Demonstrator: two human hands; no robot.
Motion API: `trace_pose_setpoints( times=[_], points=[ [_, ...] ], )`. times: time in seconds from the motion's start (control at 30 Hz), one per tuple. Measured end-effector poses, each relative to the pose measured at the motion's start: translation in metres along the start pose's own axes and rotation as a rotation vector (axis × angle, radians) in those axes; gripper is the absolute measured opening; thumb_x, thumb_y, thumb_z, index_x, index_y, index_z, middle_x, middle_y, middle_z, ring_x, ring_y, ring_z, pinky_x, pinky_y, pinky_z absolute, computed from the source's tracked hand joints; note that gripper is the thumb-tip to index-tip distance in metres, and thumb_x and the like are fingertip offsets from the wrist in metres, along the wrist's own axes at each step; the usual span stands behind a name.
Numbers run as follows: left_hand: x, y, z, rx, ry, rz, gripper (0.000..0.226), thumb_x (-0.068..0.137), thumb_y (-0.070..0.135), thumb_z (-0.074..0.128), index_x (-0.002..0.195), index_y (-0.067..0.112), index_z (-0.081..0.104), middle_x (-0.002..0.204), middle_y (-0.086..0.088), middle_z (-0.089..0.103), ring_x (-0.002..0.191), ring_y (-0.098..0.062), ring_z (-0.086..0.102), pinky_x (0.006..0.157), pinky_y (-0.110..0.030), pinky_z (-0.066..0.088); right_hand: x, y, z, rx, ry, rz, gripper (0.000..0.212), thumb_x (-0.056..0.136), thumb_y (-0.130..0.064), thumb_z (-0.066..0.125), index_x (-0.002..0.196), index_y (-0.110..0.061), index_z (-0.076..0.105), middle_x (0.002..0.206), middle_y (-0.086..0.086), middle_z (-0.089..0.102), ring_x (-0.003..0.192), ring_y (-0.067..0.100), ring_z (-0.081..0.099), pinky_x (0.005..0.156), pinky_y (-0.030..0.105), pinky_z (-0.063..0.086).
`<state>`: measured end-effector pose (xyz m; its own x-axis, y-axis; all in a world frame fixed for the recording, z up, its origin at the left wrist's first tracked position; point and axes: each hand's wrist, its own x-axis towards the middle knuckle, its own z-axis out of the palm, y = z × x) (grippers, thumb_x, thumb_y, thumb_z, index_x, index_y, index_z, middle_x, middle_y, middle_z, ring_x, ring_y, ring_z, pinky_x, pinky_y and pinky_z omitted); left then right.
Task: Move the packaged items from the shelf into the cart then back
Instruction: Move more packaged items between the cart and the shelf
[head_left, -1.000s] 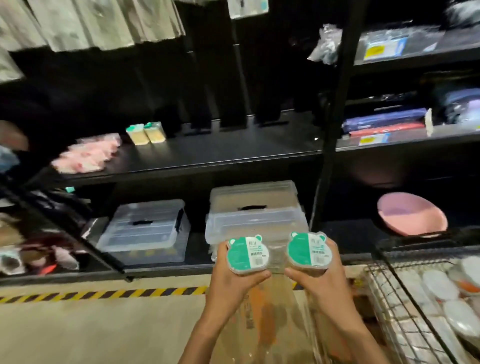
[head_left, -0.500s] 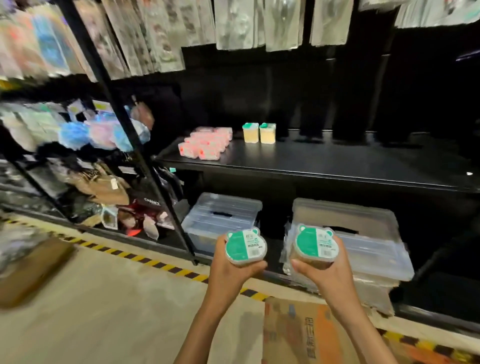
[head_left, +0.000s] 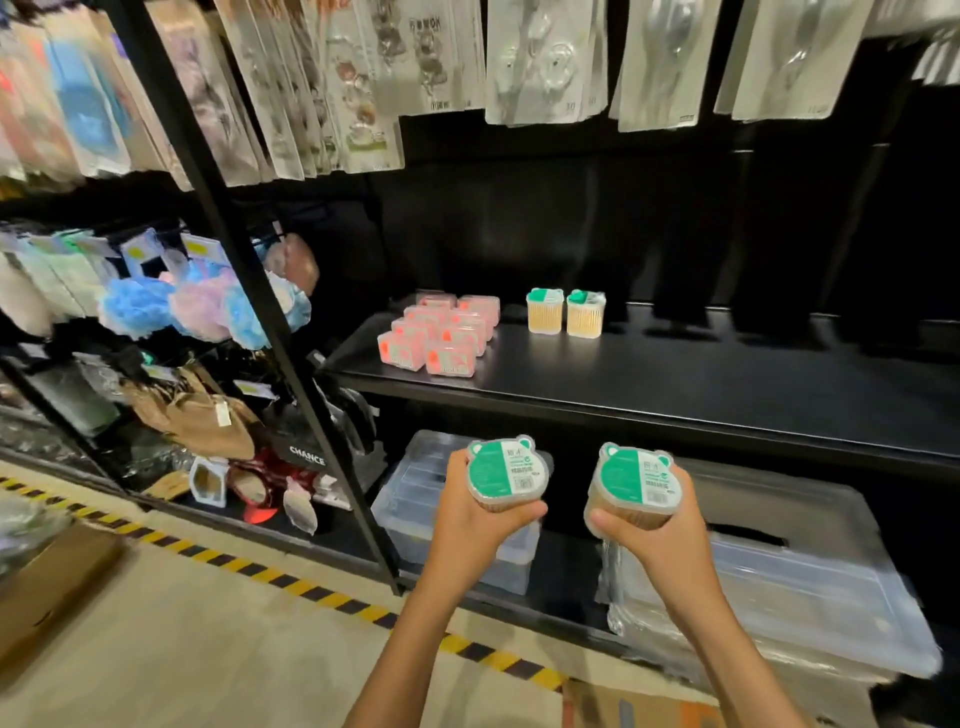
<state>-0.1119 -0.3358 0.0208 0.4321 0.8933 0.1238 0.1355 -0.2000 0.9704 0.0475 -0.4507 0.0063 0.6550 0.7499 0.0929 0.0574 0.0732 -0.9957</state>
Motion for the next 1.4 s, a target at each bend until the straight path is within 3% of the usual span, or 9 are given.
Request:
trace_pose_setpoints(
  times=[0.17, 0.53, 0.7, 0.8, 0.87, 1.07, 1.17, 1.3, 1.4],
  points=[
    [0.065, -0.013, -0.011, -0.001, -0.043, -0.005, 0.063, 0.065, 0.003, 0.084, 0.108, 0.025, 0.044, 0.106, 0.004, 0.063, 0.094, 0.000, 0.064, 0.079, -0.021, 0.052, 0.063, -0.004, 0.027, -0.031, 0.022, -0.026, 0.079, 0.063, -0.006, 0.085, 0.125, -0.028, 0.041, 0.119, -0.004, 0.059, 0.107, 0.011, 0.060, 0.086, 0.029, 0.051],
    [0.210, -0.032, -0.013, -0.109, -0.229, -0.016, 0.061, 0.071, -0.007, 0.077, 0.123, 0.004, 0.046, 0.114, -0.013, 0.064, 0.093, -0.008, 0.066, 0.069, -0.021, 0.054, 0.175, -0.002, 0.070, -0.094, 0.144, -0.055, 0.079, 0.064, 0.003, 0.083, 0.126, -0.021, 0.040, 0.114, -0.006, 0.060, 0.092, -0.008, 0.062, 0.075, 0.008, 0.048],
    [0.285, -0.042, 0.002, -0.113, -0.349, 0.059, 0.045, 0.074, -0.015, 0.070, 0.102, 0.017, 0.052, 0.087, 0.016, 0.068, 0.078, 0.006, 0.064, 0.061, -0.008, 0.048, 0.224, 0.009, 0.089, -0.135, 0.259, -0.056, 0.080, 0.063, 0.004, 0.083, 0.126, -0.020, 0.040, 0.115, -0.003, 0.058, 0.095, -0.007, 0.060, 0.073, 0.004, 0.045],
    [0.329, -0.061, 0.011, -0.081, -0.373, 0.058, 0.058, 0.072, 0.001, 0.079, 0.119, 0.004, 0.046, 0.108, -0.003, 0.065, 0.094, -0.013, 0.065, 0.070, -0.013, 0.050, 0.247, 0.005, 0.099, -0.135, 0.300, -0.037, 0.077, 0.065, 0.011, 0.079, 0.123, -0.020, 0.038, 0.109, -0.006, 0.057, 0.089, -0.013, 0.059, 0.065, 0.003, 0.045],
    [0.351, -0.072, 0.021, -0.087, -0.365, 0.030, 0.070, 0.070, 0.011, 0.083, 0.125, 0.007, 0.040, 0.115, -0.005, 0.060, 0.102, -0.011, 0.063, 0.077, -0.014, 0.050, 0.260, 0.004, 0.104, -0.133, 0.316, -0.031, 0.074, 0.067, 0.015, 0.076, 0.121, -0.018, 0.039, 0.106, -0.007, 0.058, 0.079, -0.018, 0.058, 0.060, 0.003, 0.045],
    [0.387, -0.095, 0.055, -0.064, -0.387, -0.004, 0.072, 0.067, 0.018, 0.085, 0.124, 0.014, 0.041, 0.118, -0.004, 0.058, 0.107, -0.011, 0.061, 0.086, -0.019, 0.051, 0.292, 0.021, 0.104, -0.204, 0.378, 0.001, 0.069, 0.064, 0.016, 0.077, 0.115, -0.014, 0.042, 0.099, -0.008, 0.058, 0.078, -0.016, 0.059, 0.063, 0.003, 0.045],
    [0.399, -0.107, 0.070, 0.000, -0.305, 0.004, 0.076, 0.053, 0.041, 0.086, 0.118, 0.029, 0.047, 0.120, -0.005, 0.053, 0.111, -0.017, 0.057, 0.094, -0.036, 0.051, 0.305, 0.030, 0.098, -0.222, 0.370, 0.018, 0.072, 0.063, 0.012, 0.080, 0.118, -0.014, 0.043, 0.104, -0.009, 0.059, 0.084, -0.014, 0.060, 0.070, 0.004, 0.045],
    [0.420, -0.147, 0.092, 0.057, -0.257, -0.037, 0.078, 0.049, 0.048, 0.089, 0.116, 0.030, 0.054, 0.114, -0.012, 0.058, 0.108, -0.031, 0.059, 0.090, -0.048, 0.052, 0.320, 0.042, 0.088, -0.222, 0.369, 0.047, 0.076, 0.061, 0.011, 0.082, 0.122, -0.014, 0.042, 0.107, -0.006, 0.060, 0.086, -0.014, 0.060, 0.073, 0.004, 0.045],
    [0.420, -0.132, 0.095, 0.040, -0.214, -0.049, 0.076, 0.048, 0.041, 0.090, 0.113, 0.024, 0.055, 0.114, -0.006, 0.058, 0.103, -0.021, 0.061, 0.089, -0.037, 0.054, 0.330, 0.047, 0.083, -0.214, 0.355, 0.065, 0.079, 0.061, 0.009, 0.083, 0.123, -0.016, 0.041, 0.110, -0.005, 0.060, 0.088, -0.015, 0.059, 0.073, 0.003, 0.044]
  ],
)
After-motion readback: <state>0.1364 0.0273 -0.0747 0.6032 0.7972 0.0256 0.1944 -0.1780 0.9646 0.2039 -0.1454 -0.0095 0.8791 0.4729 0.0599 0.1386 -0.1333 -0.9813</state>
